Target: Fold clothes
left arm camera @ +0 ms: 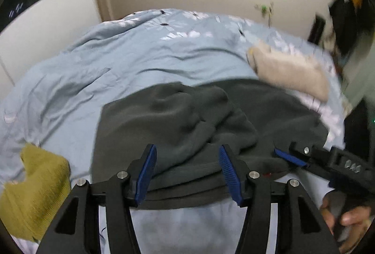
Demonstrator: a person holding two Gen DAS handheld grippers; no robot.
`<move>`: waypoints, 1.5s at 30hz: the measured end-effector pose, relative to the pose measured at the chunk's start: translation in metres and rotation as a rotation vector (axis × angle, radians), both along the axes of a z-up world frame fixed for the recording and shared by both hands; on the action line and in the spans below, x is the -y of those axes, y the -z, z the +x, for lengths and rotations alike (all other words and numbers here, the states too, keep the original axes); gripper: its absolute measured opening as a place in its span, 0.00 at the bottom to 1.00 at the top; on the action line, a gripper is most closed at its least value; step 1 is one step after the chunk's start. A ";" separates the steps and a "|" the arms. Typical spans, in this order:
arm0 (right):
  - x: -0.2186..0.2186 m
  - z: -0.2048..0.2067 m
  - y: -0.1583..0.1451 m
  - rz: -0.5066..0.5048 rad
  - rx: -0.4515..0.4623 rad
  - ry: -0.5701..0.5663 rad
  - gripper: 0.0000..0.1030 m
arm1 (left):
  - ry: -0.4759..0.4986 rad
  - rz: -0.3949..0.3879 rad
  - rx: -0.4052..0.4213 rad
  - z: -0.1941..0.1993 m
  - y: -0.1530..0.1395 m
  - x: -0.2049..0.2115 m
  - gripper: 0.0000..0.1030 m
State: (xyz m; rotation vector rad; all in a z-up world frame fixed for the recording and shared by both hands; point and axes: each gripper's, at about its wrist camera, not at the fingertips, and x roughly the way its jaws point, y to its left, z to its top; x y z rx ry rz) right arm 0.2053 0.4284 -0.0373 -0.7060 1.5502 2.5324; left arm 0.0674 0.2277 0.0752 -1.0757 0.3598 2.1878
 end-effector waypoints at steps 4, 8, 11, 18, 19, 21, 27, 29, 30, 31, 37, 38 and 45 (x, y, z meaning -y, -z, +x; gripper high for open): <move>0.002 -0.006 -0.012 0.032 -0.010 -0.015 0.57 | -0.206 0.037 -0.001 -0.036 0.000 0.047 0.62; 0.008 -0.026 -0.029 0.067 -0.023 -0.067 0.57 | -0.339 0.037 0.122 -0.064 0.026 0.084 0.62; 0.015 -0.053 -0.035 0.049 -0.036 -0.146 0.57 | -0.384 0.036 0.197 -0.075 0.045 0.097 0.62; 0.009 -0.113 -0.009 -0.031 0.124 -0.176 0.57 | -0.389 0.073 0.284 -0.084 0.062 0.110 0.62; 0.005 -0.118 -0.004 -0.047 0.158 -0.159 0.57 | -0.387 0.081 0.293 -0.085 0.063 0.112 0.62; 0.001 -0.125 0.000 -0.049 0.171 -0.140 0.55 | -0.385 0.097 0.309 -0.088 0.067 0.115 0.62; 0.001 -0.139 -0.002 -0.031 0.184 -0.091 0.11 | -0.397 0.128 0.347 -0.094 0.074 0.126 0.62; 0.005 -0.136 -0.015 0.007 0.160 -0.095 0.10 | -0.402 0.138 0.347 -0.096 0.074 0.130 0.62; 0.007 -0.133 -0.023 0.031 0.142 -0.098 0.09 | -0.404 0.150 0.350 -0.096 0.073 0.133 0.62; 0.009 -0.130 -0.032 0.041 0.113 -0.099 0.09 | -0.405 0.161 0.352 -0.097 0.073 0.135 0.62; 0.021 -0.078 -0.079 0.120 -0.038 -0.080 0.06 | -0.380 0.240 0.358 -0.097 0.067 0.141 0.62; 0.022 -0.068 -0.081 0.133 -0.044 -0.068 0.06 | -0.374 0.248 0.360 -0.098 0.067 0.141 0.62; 0.001 -0.048 0.008 -0.102 0.122 0.002 0.06 | -0.362 0.265 0.409 -0.098 0.070 0.135 0.62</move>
